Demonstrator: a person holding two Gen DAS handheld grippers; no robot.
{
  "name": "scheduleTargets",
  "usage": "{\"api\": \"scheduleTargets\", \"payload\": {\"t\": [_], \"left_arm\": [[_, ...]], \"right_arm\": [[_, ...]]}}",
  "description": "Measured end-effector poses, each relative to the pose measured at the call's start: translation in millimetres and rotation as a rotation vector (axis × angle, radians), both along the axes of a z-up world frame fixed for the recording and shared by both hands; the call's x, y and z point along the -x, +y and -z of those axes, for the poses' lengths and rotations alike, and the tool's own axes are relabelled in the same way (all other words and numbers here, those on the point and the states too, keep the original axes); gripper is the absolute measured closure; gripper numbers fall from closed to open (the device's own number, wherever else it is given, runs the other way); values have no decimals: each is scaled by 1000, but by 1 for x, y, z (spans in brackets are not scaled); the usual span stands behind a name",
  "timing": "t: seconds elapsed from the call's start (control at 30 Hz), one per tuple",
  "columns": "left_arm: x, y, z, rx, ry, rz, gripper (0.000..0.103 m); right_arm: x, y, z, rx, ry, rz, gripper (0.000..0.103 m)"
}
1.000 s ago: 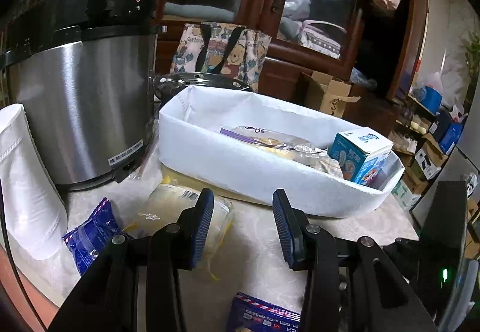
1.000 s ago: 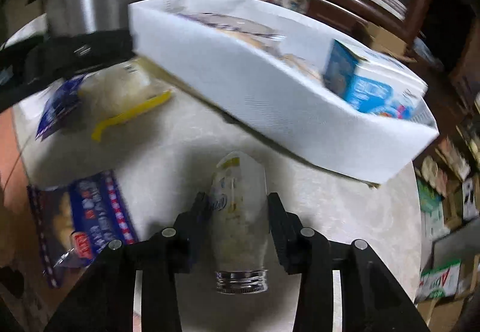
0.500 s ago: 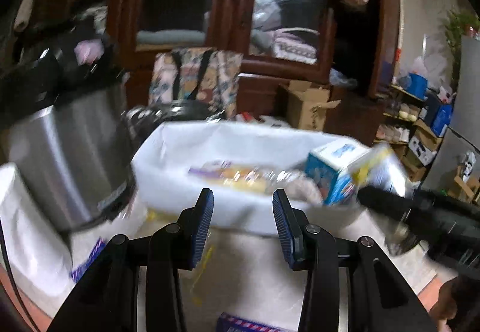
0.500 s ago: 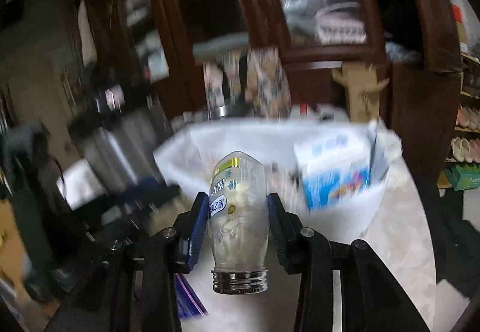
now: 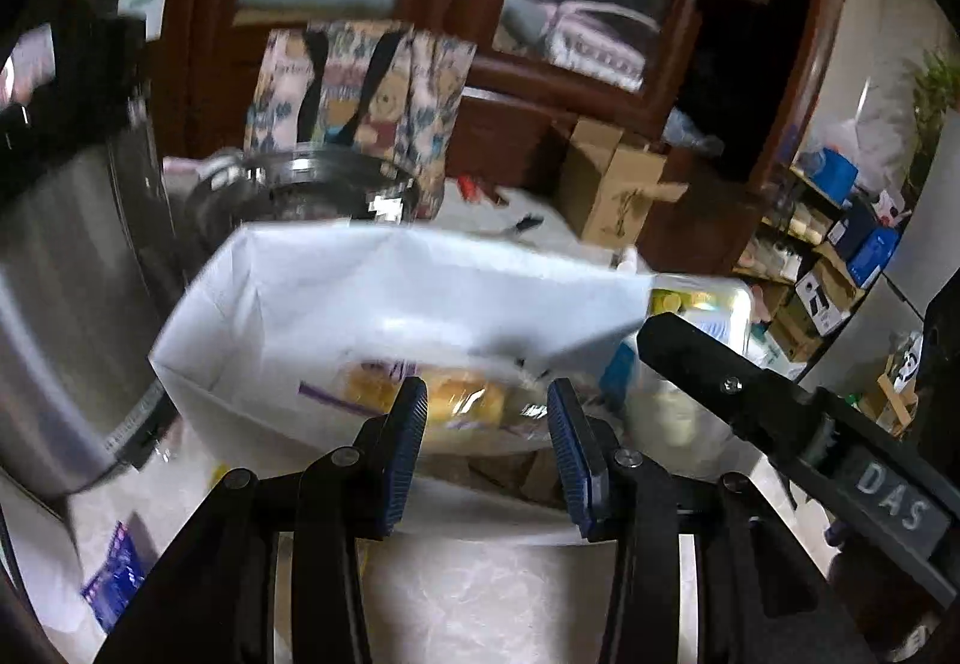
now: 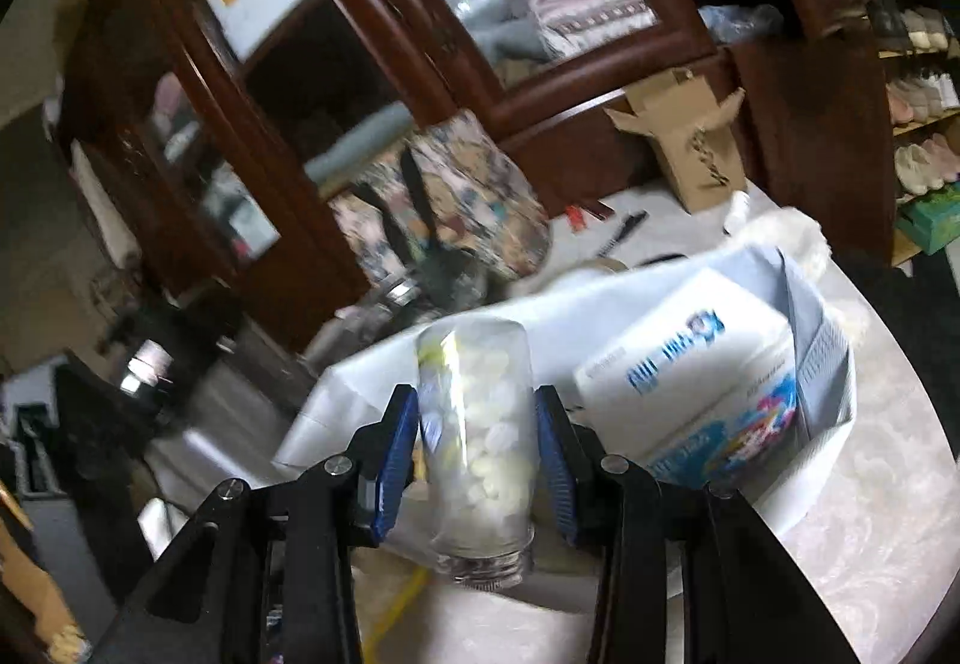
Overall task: Organize objects
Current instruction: 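Carry the pill bottle into the white bin and open the right gripper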
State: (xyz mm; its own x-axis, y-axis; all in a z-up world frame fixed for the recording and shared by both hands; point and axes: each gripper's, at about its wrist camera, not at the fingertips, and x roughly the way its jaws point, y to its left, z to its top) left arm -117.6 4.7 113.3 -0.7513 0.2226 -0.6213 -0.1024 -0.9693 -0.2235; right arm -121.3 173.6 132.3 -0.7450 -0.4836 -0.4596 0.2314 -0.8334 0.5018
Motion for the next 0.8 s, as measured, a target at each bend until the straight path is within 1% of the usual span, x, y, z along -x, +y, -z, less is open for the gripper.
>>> {"api": "scheduleTargets", "payload": {"t": [0.03, 0.07, 0.13, 0.2, 0.27, 0.33, 0.37, 0.4, 0.47, 0.53, 0.6, 0.63, 0.7, 0.77, 0.8], "left_arm": [[2, 2, 6, 21, -23, 6, 62], [2, 4, 9, 42, -27, 14, 62], [-3, 8, 11, 70, -8, 26, 62], [-5, 11, 11, 78, -12, 33, 63], [-7, 13, 12, 107, -6, 35, 62], [-8, 14, 14, 114, -4, 39, 61], [-9, 14, 15, 114, -5, 40, 61], [-10, 12, 15, 111, -5, 40, 61], [-11, 10, 15, 93, -8, 40, 61], [-13, 8, 14, 77, -1, 38, 61], [-17, 6, 12, 63, 15, 40, 61], [-20, 5, 11, 59, 24, 40, 61], [-28, 5, 7, 58, 56, 42, 61], [-40, 4, 1, 72, 126, 49, 61], [-47, 3, -2, 86, 153, 30, 61]], "right_arm": [[5, -1, 7, -8, -23, 5, 64], [8, -2, 12, -11, -46, 6, 64], [11, -3, 21, -16, -79, -8, 64], [8, -12, 21, -96, -76, -10, 64], [0, -19, 19, -166, -44, 6, 63], [-6, -23, 17, -202, -29, 0, 63], [-7, -22, 16, -205, -23, -4, 61], [-10, -21, 14, -208, -11, -1, 55], [-19, -17, 7, -228, 29, 29, 48], [-30, -14, -1, -241, 92, 49, 45], [-44, -12, -10, -255, 162, 77, 33], [-50, -11, -14, -259, 190, 88, 32], [-57, -10, -20, -281, 226, 101, 30], [-59, -12, -24, -334, 231, 84, 30], [-60, -12, -25, -345, 232, 75, 29]]}}
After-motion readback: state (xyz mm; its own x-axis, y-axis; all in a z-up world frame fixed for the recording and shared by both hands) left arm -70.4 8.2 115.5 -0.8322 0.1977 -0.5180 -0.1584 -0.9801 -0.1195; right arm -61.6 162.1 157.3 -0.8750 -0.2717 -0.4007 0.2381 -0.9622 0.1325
